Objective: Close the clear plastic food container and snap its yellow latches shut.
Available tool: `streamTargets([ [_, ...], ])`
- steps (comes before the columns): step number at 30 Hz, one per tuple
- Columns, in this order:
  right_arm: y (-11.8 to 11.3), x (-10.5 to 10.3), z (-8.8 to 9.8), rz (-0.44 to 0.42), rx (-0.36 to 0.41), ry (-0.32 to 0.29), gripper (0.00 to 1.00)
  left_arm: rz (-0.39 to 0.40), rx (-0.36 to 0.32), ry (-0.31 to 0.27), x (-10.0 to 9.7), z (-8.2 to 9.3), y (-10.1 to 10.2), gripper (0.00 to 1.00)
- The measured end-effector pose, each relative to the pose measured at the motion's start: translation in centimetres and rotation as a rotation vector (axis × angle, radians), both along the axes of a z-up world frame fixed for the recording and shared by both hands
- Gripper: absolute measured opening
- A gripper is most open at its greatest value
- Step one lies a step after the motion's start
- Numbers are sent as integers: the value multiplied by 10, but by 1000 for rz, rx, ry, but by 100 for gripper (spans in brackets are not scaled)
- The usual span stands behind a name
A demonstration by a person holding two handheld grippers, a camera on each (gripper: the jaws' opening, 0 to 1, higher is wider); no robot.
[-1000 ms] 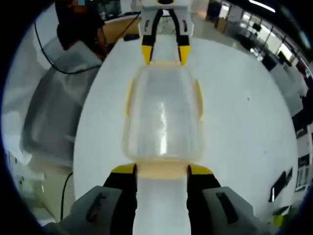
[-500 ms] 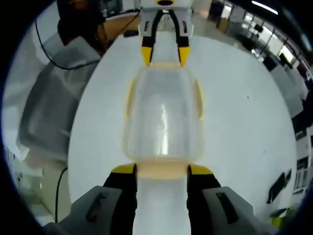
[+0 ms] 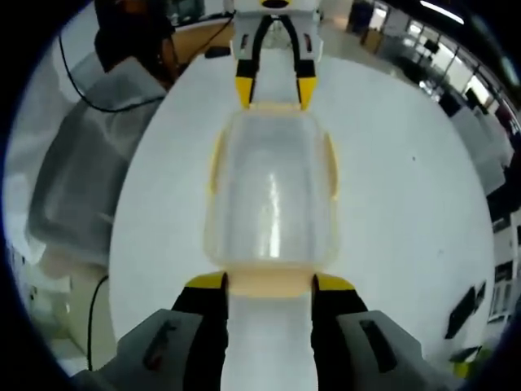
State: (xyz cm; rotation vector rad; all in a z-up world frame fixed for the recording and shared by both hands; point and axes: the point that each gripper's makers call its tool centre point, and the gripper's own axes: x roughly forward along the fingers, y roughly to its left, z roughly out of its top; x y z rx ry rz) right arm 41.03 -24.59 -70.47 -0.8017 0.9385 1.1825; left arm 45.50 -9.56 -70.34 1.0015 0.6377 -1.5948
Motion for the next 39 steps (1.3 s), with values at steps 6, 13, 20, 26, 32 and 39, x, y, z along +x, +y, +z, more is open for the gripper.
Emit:
streamTargets([
  [6,0,-1,-1,-1,-2,1,36,-3,3,-2,-1,-3,-1,33],
  [13,-1,-3,-4,-4,-7,2,36,-11,4,-9,-2,-5,-1,33],
  [20,2,-2,-4,1,-5,-2,36,-8,2,-12,-1,-6,2,33],
  [26,4,-2,-8,5,-11,7,36,-8,9,-9,-3,-10,4,33],
  [32,3,-2,-10,7,-11,10,36,-6,3,-6,-3,-10,4,33],
  [39,2,0,-11,9,-14,12,36,-5,0,-9,-2,-7,3,33],
])
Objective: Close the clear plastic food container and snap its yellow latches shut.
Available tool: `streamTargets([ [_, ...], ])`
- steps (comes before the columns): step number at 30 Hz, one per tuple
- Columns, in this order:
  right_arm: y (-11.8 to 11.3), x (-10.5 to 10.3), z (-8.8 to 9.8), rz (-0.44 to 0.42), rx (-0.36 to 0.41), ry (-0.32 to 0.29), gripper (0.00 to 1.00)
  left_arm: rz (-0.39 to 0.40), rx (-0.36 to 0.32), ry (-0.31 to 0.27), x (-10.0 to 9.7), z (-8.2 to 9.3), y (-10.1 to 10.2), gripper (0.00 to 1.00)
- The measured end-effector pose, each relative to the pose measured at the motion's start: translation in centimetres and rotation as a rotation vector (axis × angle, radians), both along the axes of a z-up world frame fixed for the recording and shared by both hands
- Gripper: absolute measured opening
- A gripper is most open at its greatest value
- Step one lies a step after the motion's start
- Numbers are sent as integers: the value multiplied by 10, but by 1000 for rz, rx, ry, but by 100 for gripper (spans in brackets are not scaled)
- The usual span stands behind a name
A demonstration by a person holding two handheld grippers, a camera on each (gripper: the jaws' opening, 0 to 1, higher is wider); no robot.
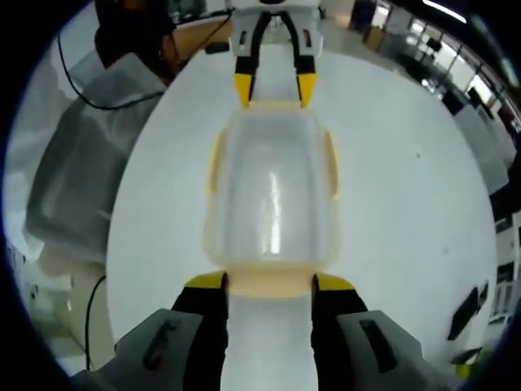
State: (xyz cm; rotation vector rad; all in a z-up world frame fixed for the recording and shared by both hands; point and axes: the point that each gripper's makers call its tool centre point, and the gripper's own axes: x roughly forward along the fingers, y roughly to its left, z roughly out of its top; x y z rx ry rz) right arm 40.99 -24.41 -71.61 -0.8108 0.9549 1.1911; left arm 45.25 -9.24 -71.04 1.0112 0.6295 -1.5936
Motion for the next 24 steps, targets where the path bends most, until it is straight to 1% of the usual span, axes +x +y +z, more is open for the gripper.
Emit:
streamTargets([
  [5,0,0,0,-2,3,1,36,-2,-2,-2,1,1,0,33],
  [9,1,0,-1,-2,7,0,36,-3,7,1,1,-2,0,33],
  [16,-4,0,-2,2,-4,5,36,-1,-4,4,-1,0,-3,33],
  [24,-4,0,-3,-3,5,12,36,-1,-3,11,0,-2,-4,34],
])
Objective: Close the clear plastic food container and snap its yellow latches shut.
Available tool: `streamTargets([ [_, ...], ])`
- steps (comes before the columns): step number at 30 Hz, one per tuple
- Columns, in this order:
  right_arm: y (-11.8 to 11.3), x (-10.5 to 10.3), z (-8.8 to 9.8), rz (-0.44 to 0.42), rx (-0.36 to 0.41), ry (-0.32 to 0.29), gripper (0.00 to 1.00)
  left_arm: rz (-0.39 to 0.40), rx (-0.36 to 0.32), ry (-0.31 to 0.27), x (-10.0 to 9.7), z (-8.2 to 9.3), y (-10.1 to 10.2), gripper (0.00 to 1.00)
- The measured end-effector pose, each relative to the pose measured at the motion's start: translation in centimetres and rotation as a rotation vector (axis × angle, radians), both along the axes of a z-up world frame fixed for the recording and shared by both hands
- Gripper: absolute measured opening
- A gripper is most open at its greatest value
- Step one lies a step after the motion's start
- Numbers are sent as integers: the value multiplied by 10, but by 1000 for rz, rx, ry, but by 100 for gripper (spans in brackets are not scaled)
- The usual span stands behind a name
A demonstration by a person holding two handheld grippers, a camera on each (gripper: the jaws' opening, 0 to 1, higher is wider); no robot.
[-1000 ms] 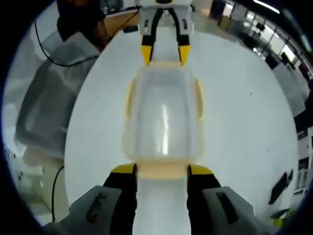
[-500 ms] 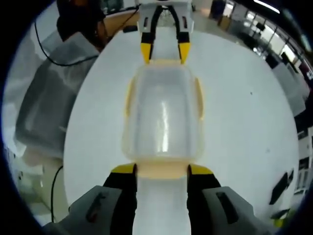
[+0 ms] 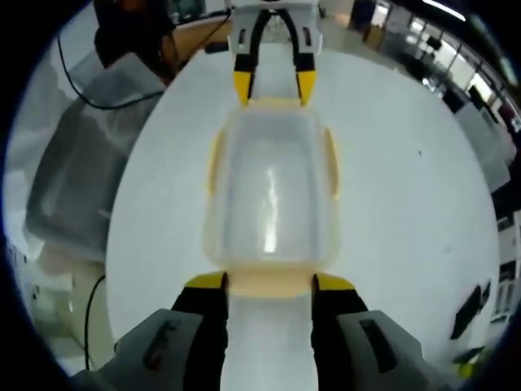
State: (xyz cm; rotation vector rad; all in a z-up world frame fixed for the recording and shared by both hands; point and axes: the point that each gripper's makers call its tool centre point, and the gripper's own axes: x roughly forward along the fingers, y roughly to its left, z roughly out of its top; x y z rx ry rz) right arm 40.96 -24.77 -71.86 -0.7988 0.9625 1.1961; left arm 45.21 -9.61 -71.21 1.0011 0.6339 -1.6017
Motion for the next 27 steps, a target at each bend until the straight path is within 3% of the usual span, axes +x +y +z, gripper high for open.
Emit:
streamTargets([
  [7,0,0,-1,0,1,4,36,5,-5,14,0,-2,0,34],
  [27,-1,-2,-6,26,-9,7,38,-10,-14,-16,0,-4,0,35],
])
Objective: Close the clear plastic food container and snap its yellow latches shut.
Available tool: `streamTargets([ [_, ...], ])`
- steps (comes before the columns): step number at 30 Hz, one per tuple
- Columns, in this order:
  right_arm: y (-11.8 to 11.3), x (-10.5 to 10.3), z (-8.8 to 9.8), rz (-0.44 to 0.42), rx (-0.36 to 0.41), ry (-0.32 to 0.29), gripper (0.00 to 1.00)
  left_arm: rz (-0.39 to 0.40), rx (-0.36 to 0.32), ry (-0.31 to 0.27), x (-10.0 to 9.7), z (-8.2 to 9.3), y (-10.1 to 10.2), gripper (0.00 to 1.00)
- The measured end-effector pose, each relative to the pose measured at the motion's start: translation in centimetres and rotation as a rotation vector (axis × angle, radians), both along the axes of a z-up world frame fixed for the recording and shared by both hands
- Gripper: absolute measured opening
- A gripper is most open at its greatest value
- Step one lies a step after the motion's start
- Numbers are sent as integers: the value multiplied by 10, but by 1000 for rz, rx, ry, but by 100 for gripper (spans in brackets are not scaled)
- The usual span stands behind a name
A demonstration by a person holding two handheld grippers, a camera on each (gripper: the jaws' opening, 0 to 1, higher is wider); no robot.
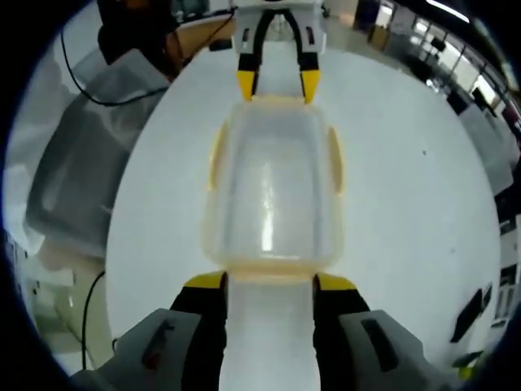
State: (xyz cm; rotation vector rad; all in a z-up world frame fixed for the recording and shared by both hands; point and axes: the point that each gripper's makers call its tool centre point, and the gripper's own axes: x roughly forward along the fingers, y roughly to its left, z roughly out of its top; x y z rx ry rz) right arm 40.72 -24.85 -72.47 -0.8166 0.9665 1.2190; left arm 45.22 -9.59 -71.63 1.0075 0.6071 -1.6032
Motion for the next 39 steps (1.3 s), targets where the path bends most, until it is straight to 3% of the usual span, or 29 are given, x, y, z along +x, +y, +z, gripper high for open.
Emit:
streamTargets([
  [8,0,1,-1,-10,-2,-3,45,0,-11,-1,0,2,0,35],
  [15,-4,1,1,-31,-4,-6,45,14,-13,-5,1,4,2,42],
  [22,-9,1,13,-107,22,-28,45,63,-8,-7,3,11,10,44],
  [26,-10,5,27,-204,68,-78,44,139,-18,-39,10,21,16,44],
  [30,-11,2,32,-249,76,-102,44,288,-77,-43,17,34,14,43],
  [33,-9,3,38,-335,121,-124,43,409,-121,-44,20,40,13,42],
  [35,-8,6,42,-412,161,-152,43,521,-163,-37,24,44,12,39],
  [39,-5,13,52,-675,320,-179,43,723,-251,36,23,45,8,38],
])
